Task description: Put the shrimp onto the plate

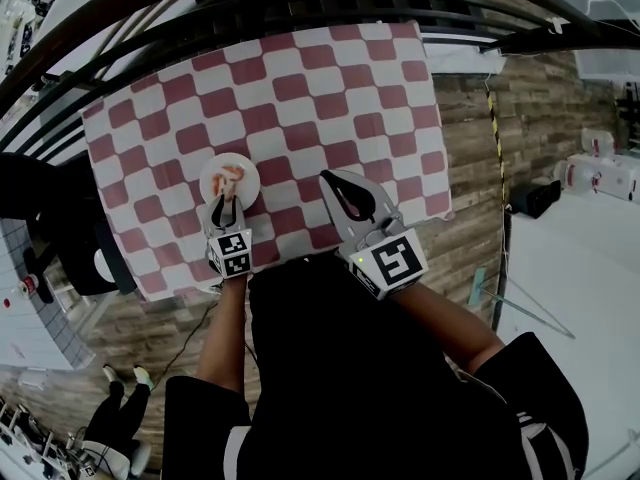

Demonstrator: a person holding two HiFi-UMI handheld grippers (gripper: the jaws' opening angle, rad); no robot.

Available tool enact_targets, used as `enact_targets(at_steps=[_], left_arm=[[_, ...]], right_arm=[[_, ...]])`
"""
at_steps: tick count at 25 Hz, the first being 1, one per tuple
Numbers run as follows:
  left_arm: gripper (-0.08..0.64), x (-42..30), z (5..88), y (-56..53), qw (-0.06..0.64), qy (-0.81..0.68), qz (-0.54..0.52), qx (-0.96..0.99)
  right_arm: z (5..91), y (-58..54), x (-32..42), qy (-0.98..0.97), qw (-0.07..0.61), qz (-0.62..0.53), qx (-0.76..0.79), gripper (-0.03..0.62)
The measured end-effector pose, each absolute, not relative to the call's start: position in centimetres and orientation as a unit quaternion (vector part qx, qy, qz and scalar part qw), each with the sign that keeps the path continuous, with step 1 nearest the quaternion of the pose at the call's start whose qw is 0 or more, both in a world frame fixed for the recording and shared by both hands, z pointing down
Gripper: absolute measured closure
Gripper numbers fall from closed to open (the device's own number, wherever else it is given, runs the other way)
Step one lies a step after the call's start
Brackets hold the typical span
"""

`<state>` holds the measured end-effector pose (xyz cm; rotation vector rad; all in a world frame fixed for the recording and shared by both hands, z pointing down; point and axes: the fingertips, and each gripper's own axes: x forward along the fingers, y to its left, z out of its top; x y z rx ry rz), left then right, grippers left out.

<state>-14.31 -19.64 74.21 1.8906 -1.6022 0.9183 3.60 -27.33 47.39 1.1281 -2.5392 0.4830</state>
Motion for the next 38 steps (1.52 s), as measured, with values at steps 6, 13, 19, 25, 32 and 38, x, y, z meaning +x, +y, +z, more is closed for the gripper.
enact_targets(at_steps=[6,13,19,25,32,38], left_arm=[[0.456,-14.2,73.7,-19.3,0.249,-0.593,0.321,0.695],[0.459,-14.5,71.6,-18.6,0.238,-0.602,0.296,0.703],[0.464,-14.9,69.1,-17.5,0.231,-0.605,0.270,0.712],[0.472,-15.0,66.3,-16.3,0.217,-0.605,0.249,0.724],[0.538,-15.4,61.4,-14.5,0.169,-0.622,0.206,0.736],[0.549,-15.6,56.9,-12.4,0.147,-0.628,0.165,0.746]], right_arm=[[47.2,-26.7,3.5,-0.888,0.159,0.166,0.397,0.597],[46.4,-24.7,2.6,-0.891,0.155,0.159,0.395,0.597],[45.7,-22.6,1.6,-0.894,0.148,0.152,0.395,0.597],[44.6,-20.6,0.4,-0.896,0.140,0.143,0.397,0.597],[43.2,-17.9,-0.1,-0.895,0.122,0.140,0.406,0.597],[42.9,-15.8,-1.1,-0.896,0.118,0.134,0.406,0.597]])
